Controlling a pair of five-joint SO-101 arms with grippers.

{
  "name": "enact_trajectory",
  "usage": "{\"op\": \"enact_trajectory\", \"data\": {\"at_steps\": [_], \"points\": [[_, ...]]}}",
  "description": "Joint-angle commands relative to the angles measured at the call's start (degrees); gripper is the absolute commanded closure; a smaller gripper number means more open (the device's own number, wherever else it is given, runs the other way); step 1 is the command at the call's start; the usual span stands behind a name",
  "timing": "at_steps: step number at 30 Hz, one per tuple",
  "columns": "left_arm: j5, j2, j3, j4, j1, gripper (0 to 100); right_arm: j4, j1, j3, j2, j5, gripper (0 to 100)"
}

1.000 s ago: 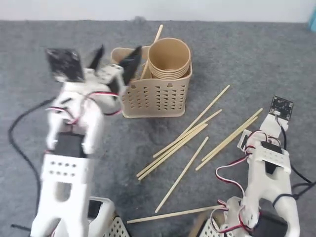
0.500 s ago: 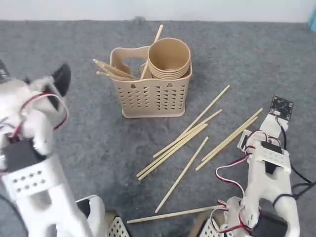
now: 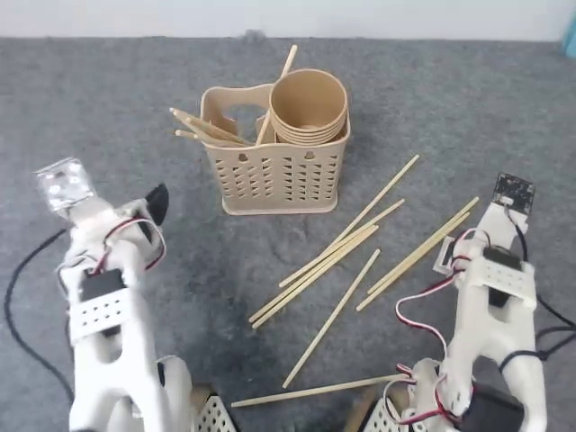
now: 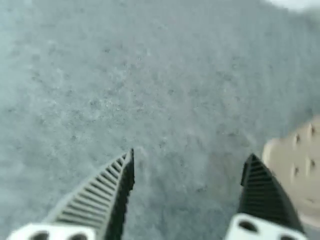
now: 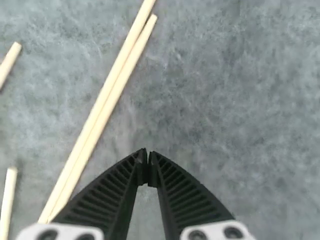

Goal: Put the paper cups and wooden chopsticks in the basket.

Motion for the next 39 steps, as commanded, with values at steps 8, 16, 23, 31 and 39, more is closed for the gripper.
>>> {"op": "enact_trajectory", "data": {"at_steps": [8, 16, 23, 31, 39], "points": [[0.26, 23.12, -16.4, 1.14, 0.35, 67, 21.76, -11.56, -6.51, 0.13, 25.49, 98.9], [10.64, 28.57, -23.08, 3.34, -7.12, 67, 32.4, -32.13, -2.81, -0.48, 47.38, 98.7], [13.1, 37.36, -30.2, 4.22, -10.11, 67, 38.55, -56.66, -5.8, -0.48, 40.97, 80.9], [20.66, 46.33, -38.99, 7.47, -13.8, 67, 49.45, -81.45, -16.09, -0.57, 29.45, 85.7], [20.75, 50.73, -44.79, 12.92, -14.07, 67, 40.22, -100.35, -10.64, 0.13, 23.47, 86.6]]}}
